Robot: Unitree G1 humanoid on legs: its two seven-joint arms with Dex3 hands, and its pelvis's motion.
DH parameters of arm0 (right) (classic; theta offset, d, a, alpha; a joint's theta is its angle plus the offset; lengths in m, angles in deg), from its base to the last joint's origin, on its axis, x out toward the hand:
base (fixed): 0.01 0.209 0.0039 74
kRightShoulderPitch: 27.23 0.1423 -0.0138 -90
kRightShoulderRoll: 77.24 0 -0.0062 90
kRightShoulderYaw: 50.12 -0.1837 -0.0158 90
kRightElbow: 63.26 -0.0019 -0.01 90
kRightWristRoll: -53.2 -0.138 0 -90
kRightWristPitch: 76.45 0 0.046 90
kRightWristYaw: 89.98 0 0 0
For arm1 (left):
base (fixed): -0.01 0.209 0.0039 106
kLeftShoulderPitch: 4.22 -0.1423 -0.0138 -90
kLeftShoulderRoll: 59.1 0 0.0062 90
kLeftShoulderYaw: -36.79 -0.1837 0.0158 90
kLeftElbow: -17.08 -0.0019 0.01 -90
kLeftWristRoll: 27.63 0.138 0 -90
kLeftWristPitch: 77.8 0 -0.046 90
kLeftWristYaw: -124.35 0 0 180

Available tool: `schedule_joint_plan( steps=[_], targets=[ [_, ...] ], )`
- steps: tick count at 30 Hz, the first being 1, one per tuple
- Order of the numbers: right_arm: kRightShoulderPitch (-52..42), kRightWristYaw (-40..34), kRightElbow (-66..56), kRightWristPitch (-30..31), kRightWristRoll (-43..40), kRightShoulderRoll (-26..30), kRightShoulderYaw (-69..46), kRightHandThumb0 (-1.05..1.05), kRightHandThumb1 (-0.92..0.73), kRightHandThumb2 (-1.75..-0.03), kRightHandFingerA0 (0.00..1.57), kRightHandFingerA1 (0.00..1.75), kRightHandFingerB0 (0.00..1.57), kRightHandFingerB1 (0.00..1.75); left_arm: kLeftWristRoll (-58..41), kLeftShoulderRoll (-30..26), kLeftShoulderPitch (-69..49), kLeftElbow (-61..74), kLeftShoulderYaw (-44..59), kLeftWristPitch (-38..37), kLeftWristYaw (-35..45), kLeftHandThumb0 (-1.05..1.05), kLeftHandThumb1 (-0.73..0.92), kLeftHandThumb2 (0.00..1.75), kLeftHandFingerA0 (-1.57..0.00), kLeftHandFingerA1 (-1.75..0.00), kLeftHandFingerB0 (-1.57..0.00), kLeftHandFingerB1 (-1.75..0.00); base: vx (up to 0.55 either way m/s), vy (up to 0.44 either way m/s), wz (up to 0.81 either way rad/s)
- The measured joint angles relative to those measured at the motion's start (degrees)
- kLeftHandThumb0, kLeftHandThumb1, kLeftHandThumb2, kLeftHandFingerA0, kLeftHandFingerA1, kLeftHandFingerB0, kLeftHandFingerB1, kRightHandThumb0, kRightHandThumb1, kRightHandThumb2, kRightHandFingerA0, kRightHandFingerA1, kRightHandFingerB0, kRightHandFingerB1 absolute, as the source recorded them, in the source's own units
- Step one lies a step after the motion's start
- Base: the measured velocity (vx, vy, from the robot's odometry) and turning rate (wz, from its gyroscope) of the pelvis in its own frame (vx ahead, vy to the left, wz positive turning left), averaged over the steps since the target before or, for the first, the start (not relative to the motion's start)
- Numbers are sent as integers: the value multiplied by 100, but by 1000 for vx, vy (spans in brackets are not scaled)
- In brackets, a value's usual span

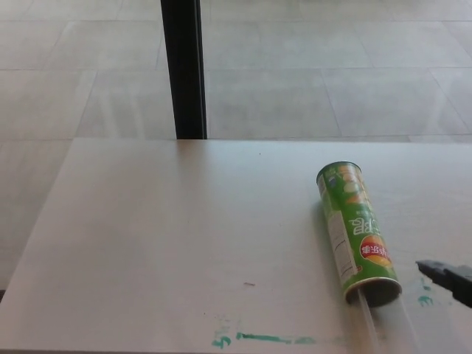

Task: Use the finger on the right hand of the robot to pull out the chips tray kept inside a container in the middle of the desk

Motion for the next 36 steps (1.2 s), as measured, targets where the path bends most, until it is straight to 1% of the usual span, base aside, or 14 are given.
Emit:
schedule_joint_plan(
  steps=[9,10,12,13,19,20,21,22,23,24,25,31,32,36],
  targets=[
    [-1018,270,-576,140,-667,-134,-1602,-10,-44,-69,87,101,0,6,3,3,-11,-11,-9,3,-9,-47,72,62,-60,-66,-56,-56,0,0,0],
    [-1115,284,-546,145,-745,-177,-1779,-7,-48,-55,90,98,0,16,2,3,-11,-11,-6,5,-9,-47,73,62,-58,-65,-56,-55,0,0,0],
    [-1277,290,-485,150,-899,-293,-2124,-3,-48,-54,90,102,0,20,3,3,-8,-7,-7,6,-8,-46,73,62,-56,-64,-56,-56,0,0,0],
    [-1332,288,-421,152,-968,-364,-2272,-2,-46,-72,87,108,0,12,3,3,-8,-8,-7,6,-8,-48,72,62,-61,-65,-62,-65,0,0,0],
    [-1571,81,635,63,-1352,-980,-3165,-11,-42,-73,85,95,0,17,4,5,-9,-19,-12,6,-12,-47,71,61,-59,-65,-59,-58,0,0,0],
    [-1588,4,880,60,-1355,-1071,-3261,-9,-55,-56,81,92,0,23,2,7,-8,-19,-9,6,-12,-48,71,61,-59,-66,-58,-56,0,0,0],
    [-1593,-39,1010,57,-1355,-1111,-3299,-9,-55,-56,81,92,0,23,2,8,-9,-19,-9,6,-12,-48,71,61,-59,-66,-58,-56,0,0,0],
    [-1593,-125,1262,52,-1354,-1191,-3377,-11,-56,-57,80,91,0,22,2,9,-8,-18,-9,6,-12,-48,71,61,-59,-67,-58,-57,0,0,0],
    [-1586,-194,1436,51,-1352,-1246,-3423,-12,-48,-72,77,90,1,16,1,9,-8,-18,-8,6,-12,-47,72,62,-57,-65,-55,-55,0,0,0],
    [-1574,-259,1614,53,-1350,-1291,-3452,-12,-48,-72,77,90,1,16,1,11,-7,-18,-7,6,-12,-47,72,62,-57,-65,-55,-55,0,0,0],
    [-1564,-301,1738,53,-1350,-1316,-3470,-8,-54,-57,84,93,7,25,1,12,-7,-17,-7,6,-12,-48,72,61,-59,-65,-59,-57,0,0,0],
    [-1300,-745,3017,44,-1360,-1546,-3640,-6,-58,-58,78,108,4,25,1,22,-6,-18,-7,6,-12,-49,72,61,-60,-68,-58,-57,0,0,0],
    [-1248,-806,3199,45,-1372,-1578,-3667,-6,-55,-64,79,96,7,19,1,22,-7,-17,-7,6,-12,-48,72,62,-59,-67,-58,-56,0,0,0],
    [-1012,-1023,3952,46,-1477,-1727,-3780,-9,-55,-62,80,90,8,20,1,24,-15,-17,-6,5,-11,-48,72,61,-59,-67,-59,-58,0,0,0]
  ],
)
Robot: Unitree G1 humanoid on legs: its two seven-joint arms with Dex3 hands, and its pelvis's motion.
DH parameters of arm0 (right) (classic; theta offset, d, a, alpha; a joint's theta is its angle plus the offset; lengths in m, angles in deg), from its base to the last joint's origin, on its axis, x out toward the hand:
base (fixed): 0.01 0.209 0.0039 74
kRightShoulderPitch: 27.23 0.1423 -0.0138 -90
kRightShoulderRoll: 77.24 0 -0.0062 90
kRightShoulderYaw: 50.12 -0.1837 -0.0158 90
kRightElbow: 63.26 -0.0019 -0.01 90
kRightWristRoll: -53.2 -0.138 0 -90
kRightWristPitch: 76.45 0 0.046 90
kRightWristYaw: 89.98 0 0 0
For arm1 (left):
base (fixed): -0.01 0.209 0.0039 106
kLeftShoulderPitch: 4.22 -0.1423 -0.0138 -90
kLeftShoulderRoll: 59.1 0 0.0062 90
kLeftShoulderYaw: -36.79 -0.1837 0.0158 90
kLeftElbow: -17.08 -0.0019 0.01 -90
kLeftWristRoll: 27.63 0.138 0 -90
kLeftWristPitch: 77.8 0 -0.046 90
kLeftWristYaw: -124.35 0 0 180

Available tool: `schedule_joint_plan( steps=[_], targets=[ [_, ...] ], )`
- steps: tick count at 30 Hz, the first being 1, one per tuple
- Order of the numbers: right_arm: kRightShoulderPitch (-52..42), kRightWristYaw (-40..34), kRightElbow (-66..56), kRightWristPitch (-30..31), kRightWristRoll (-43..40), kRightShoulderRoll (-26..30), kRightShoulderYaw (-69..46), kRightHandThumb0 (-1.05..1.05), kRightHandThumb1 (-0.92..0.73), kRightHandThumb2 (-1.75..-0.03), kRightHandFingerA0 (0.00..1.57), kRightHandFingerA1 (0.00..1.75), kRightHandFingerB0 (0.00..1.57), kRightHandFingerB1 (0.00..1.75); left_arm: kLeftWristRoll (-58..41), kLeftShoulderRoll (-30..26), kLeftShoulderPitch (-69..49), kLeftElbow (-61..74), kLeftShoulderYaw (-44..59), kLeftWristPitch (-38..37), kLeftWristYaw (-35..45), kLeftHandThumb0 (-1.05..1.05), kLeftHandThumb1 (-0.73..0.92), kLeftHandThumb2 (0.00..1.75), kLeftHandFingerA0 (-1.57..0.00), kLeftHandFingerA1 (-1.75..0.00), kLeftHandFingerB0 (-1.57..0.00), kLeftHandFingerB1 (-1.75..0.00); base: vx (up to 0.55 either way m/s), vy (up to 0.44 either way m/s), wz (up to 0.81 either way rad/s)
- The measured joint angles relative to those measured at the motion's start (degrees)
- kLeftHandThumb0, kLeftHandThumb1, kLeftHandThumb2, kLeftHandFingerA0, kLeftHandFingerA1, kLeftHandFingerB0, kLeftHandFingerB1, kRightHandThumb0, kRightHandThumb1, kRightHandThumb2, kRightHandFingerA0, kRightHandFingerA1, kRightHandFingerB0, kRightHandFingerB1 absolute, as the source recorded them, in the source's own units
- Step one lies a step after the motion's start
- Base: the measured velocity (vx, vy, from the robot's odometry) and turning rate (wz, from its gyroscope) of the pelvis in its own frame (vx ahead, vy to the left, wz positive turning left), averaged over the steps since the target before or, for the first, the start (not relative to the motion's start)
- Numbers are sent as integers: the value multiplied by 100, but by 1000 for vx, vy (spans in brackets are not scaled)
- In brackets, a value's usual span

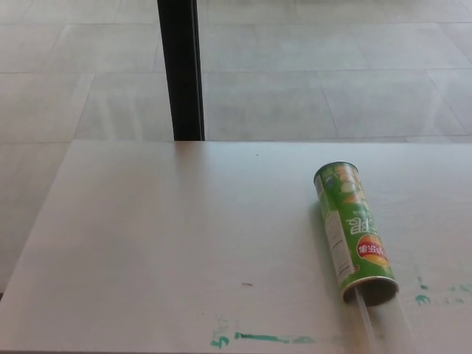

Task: Use the finger on the right hand of the robot to pull out the chips tray kept inside a container in the middle of the desk

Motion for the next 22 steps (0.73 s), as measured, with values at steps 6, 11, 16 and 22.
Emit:
schedule_joint_plan(
  steps=[6,11,16,22],
  targets=[
    [418,-333,1198,37,-222,-193,-74,-14,-54,-62,75,85,7,20,-6,2,-2,1,23,0,0,-48,71,61,-58,-68,-59,-59,0,0,0],
    [657,-574,2055,110,-458,-287,31,-22,-57,-57,66,85,6,28,-29,2,-1,0,85,1,0,-47,70,61,-58,-67,-60,-60,0,0,0],
    [714,-648,2367,242,-739,-362,223,-12,-43,-89,68,84,7,48,-32,2,-16,1,94,1,0,-49,72,61,-59,-67,-58,-57,0,0,0],
    [828,-556,2497,309,-1158,-469,146,-16,-62,-60,65,83,34,42,-30,3,-23,19,89,0,0,-48,73,62,-55,-63,-59,-58,0,0,0]
  ],
)
